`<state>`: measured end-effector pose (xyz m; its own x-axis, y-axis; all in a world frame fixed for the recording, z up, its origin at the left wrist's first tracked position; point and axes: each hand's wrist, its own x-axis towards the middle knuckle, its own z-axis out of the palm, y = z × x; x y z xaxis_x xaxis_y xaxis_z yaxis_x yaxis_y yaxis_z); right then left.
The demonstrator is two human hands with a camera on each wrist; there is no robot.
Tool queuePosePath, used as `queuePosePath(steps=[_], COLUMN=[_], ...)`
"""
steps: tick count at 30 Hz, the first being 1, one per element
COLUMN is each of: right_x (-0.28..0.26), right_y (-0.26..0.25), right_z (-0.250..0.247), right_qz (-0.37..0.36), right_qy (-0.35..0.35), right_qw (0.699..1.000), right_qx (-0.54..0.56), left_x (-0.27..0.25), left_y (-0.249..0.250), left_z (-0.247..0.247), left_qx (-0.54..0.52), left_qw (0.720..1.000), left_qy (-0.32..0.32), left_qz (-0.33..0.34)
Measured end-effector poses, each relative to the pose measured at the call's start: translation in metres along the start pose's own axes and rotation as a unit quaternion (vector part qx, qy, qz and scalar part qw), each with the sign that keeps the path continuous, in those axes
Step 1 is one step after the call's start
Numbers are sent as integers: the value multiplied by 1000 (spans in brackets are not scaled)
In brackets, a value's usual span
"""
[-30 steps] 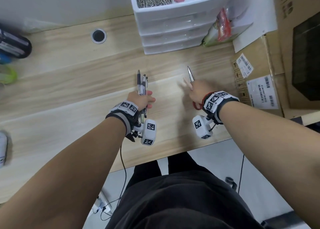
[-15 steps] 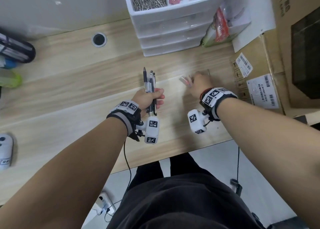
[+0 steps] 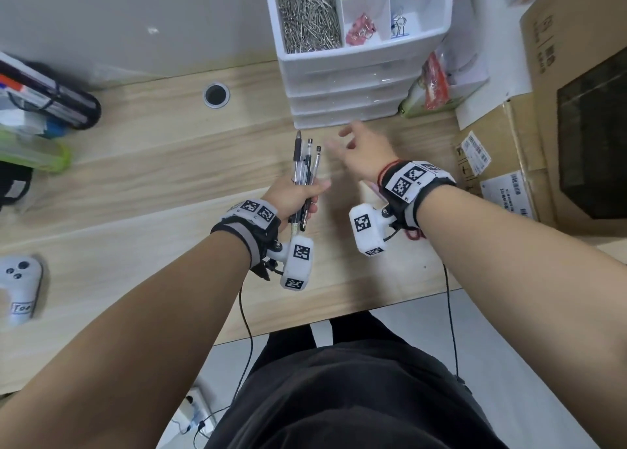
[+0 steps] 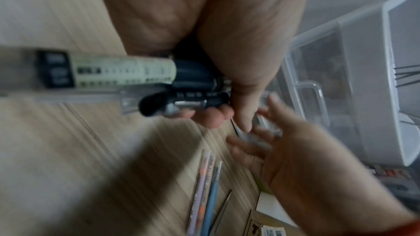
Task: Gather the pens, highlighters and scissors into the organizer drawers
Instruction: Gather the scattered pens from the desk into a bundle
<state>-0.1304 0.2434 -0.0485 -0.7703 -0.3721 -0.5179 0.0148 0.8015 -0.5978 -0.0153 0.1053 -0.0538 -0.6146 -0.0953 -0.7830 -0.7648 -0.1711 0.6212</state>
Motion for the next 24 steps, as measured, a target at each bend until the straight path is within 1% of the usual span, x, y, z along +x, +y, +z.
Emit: queuePosePath(steps=[2,3,5,7,8,9,12,15,17,19,22,24], right_x=[0,0,3,5,5,4,-2,-10,-13,-12,-8,-5], right_y=[-26,-34,-41,-40,-39,-38,-37,-36,-36,-35,-37,-39], right_z=[3,6,9,13,14,16,22,27,30,32,31,29], right_qz=[-38,-57,-90,-115,-114,-95,-13,25,18,2,13,14], right_qy=[-69,-96,-125,-139,-146,-153,-172,-209,-205,-191,-201,-206], right_qw=[994,989,986,983,982,981,971,948,943,947,939,942], right_qx=[81,94,61,33,41,71,166,237,260,259,280,266], left_x=[-6,-10,-15,-20,-21,-23,-22,-21,-23,-22,-21,-21], left_y=[5,8,11,14,14,14,16,19,21,21,22,23], left_z=[0,0,-2,-5,-7,-9,-17,-24,-29,-34,-38,-37], left_qx=[13,9,-9,-30,-46,-68,-131,-210,-241,-232,-238,-249], left_qw=[1000,999,999,997,996,994,988,974,966,967,968,966], left_qy=[-25,-35,-53,-71,-75,-78,-71,-62,-62,-53,-28,-14], left_qz=[6,6,6,1,-7,-19,-39,-53,-76,-90,-77,-67])
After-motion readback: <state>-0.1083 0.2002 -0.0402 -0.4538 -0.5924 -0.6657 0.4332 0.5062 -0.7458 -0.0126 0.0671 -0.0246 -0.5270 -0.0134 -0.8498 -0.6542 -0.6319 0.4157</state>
